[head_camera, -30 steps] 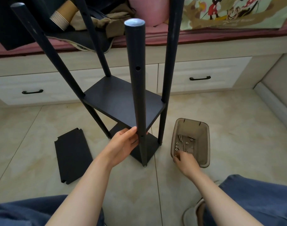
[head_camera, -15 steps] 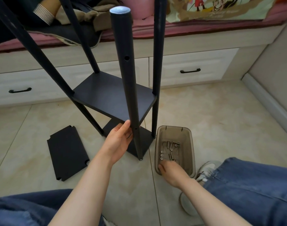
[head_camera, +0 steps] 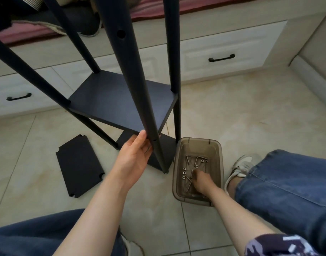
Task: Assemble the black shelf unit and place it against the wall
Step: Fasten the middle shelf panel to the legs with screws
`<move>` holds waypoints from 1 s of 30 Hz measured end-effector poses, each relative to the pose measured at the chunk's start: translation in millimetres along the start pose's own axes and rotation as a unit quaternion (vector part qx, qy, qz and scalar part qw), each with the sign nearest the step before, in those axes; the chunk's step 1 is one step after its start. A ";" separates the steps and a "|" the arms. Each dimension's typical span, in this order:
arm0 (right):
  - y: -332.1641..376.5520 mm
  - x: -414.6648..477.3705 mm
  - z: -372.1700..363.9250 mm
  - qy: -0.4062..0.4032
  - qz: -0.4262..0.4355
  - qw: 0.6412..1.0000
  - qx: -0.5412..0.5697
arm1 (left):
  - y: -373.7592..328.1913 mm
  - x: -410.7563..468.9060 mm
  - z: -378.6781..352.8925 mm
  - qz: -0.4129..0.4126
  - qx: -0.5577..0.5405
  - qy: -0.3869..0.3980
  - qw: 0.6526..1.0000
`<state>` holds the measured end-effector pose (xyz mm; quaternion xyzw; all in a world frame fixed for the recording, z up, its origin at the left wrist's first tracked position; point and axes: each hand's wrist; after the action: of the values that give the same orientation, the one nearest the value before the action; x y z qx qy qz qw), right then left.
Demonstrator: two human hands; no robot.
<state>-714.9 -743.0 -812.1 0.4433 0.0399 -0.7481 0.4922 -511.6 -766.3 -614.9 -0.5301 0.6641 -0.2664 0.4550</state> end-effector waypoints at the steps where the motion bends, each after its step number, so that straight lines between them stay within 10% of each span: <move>1: 0.4 4.1 -2.7 0.001 0.005 1.000 -0.001 | -0.1 -0.4 -0.4 0.000 -0.002 -0.003 1.000; 19: 26.0 22.9 -14.4 -0.046 0.084 0.959 -0.268 | 3.3 0.8 2.3 -0.001 0.011 -0.008 1.000; 30: 31.7 9.1 -3.5 -0.064 0.002 0.995 0.075 | 5.1 1.7 3.0 -0.014 0.024 0.001 1.000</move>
<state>-689.4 -763.9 -808.7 0.4299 -0.0486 -0.7752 0.4603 -511.4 -766.0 -621.0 -0.5284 0.6501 -0.2892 0.4631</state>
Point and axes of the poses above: each hand's wrist, its own x-axis towards the middle knuckle, its own z-axis out of the back of the hand, y = z × x, and after that the axes turned 6 degrees about -z, right-handed
